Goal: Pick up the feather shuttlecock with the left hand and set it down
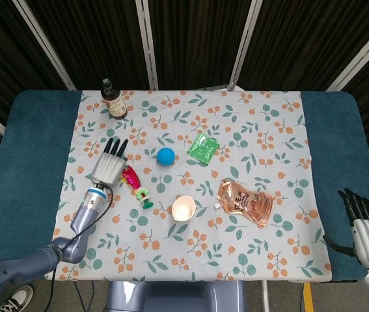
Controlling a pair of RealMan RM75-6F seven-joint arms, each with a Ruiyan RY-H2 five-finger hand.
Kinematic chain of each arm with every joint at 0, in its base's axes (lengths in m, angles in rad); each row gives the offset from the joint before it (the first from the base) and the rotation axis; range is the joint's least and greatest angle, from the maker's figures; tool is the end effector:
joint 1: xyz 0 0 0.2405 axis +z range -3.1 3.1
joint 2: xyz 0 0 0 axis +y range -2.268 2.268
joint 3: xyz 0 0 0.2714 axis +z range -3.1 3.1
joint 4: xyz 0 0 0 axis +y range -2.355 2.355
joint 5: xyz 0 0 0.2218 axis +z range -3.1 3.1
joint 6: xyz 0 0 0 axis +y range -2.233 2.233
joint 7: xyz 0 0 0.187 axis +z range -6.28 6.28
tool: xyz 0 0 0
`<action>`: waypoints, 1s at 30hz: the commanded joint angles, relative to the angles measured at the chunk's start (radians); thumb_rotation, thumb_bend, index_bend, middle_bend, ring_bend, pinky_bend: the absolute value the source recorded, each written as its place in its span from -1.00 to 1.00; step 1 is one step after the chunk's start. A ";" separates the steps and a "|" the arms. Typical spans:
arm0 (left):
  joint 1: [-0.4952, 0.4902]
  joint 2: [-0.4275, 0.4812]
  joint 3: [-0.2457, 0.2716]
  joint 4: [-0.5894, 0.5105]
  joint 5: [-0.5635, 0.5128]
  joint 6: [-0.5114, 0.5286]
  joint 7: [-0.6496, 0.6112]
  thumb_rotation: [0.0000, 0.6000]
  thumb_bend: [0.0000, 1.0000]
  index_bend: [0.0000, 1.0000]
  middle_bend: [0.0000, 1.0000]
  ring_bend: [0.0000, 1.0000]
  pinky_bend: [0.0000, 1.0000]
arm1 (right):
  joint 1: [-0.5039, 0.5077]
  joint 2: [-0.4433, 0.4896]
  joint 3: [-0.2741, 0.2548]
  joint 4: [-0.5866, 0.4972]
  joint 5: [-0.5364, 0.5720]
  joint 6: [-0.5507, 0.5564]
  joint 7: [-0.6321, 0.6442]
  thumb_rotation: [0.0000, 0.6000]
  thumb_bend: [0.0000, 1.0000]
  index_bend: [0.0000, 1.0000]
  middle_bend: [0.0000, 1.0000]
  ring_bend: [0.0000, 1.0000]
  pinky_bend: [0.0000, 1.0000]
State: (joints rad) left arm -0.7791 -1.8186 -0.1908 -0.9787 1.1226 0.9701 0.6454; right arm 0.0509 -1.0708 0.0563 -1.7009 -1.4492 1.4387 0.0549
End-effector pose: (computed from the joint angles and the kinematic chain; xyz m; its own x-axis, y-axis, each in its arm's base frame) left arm -0.1888 0.4408 -0.0821 0.7828 0.0540 0.6199 0.6044 -0.3032 -0.7368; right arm -0.3326 -0.2148 0.1584 0.2979 -0.0539 0.9531 -0.9510 0.0695 0.3012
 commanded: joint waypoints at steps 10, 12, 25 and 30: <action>-0.001 -0.017 0.006 0.012 0.001 -0.003 -0.007 1.00 -0.18 0.15 -1.00 -1.00 -1.00 | 0.000 -0.001 0.000 -0.001 0.000 0.000 -0.001 1.00 -0.81 -1.00 -1.00 -1.00 -1.00; -0.001 -0.018 0.007 0.014 0.003 -0.003 -0.008 1.00 -0.17 0.15 -1.00 -1.00 -1.00 | 0.000 -0.001 -0.001 -0.002 0.000 -0.001 -0.001 1.00 -0.80 -1.00 -1.00 -1.00 -1.00; -0.001 -0.030 0.004 0.031 0.002 -0.002 -0.015 1.00 0.03 0.16 -1.00 -1.00 -1.00 | -0.001 0.001 -0.001 -0.003 0.000 -0.002 0.001 1.00 -0.81 -1.00 -1.00 -1.00 -1.00; 0.001 -0.029 0.004 0.029 0.003 0.001 -0.020 1.00 0.11 0.18 -0.99 -1.00 -1.00 | -0.001 0.002 -0.002 -0.006 0.000 -0.003 0.001 1.00 -0.81 -1.00 -1.00 -1.00 -1.00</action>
State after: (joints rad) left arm -0.7782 -1.8476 -0.1872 -0.9495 1.1254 0.9713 0.6262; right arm 0.0502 -1.0692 0.0546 -1.7067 -1.4489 1.4363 0.0556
